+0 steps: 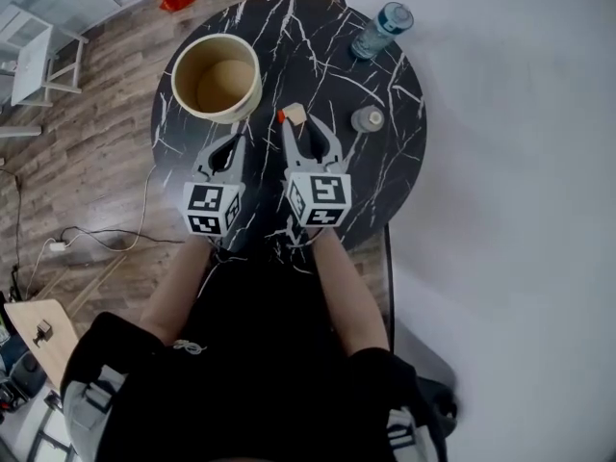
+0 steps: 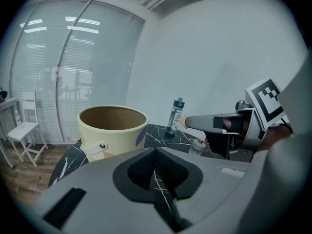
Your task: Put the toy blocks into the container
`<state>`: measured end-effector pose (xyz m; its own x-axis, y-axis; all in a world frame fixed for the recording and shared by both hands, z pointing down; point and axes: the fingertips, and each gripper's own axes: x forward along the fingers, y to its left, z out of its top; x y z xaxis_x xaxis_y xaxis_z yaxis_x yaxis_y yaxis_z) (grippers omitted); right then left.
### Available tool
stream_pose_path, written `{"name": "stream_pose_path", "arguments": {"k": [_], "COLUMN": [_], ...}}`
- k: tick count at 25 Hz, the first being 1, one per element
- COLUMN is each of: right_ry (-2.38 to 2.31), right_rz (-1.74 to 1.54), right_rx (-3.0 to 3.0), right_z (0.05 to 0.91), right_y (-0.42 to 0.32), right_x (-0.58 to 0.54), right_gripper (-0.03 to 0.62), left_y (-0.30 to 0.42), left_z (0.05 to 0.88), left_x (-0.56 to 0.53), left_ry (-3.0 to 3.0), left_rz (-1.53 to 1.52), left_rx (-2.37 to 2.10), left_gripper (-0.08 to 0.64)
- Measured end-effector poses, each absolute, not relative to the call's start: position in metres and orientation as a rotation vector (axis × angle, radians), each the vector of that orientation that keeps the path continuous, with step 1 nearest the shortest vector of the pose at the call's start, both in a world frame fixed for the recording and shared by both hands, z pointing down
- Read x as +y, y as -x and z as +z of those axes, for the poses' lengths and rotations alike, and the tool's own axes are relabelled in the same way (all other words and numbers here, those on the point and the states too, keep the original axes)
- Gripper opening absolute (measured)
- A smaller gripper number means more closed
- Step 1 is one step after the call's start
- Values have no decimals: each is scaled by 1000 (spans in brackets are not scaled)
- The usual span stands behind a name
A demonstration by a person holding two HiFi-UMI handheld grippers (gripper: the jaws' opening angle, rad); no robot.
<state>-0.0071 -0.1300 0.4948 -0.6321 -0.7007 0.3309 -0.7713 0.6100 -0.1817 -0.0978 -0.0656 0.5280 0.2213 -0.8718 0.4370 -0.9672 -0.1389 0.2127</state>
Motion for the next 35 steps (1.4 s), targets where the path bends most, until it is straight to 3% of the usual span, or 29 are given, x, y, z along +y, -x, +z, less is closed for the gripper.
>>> {"name": "stream_pose_path", "arguments": {"k": [17,35], "right_ry": [-1095,-953], "right_rz": [203,186], "right_rx": [-2689,-2582], "right_z": [437,476], "right_y": [87,137], "right_x": [-126,-125], "right_gripper": [126,127], "left_y": [165,210], "left_z": [484,499], "left_x": [-55,-45], "left_ry": [-2080,-2013], "left_rz": [161,154], "left_rx": [-1783,-1815], "left_gripper": [0,0]}}
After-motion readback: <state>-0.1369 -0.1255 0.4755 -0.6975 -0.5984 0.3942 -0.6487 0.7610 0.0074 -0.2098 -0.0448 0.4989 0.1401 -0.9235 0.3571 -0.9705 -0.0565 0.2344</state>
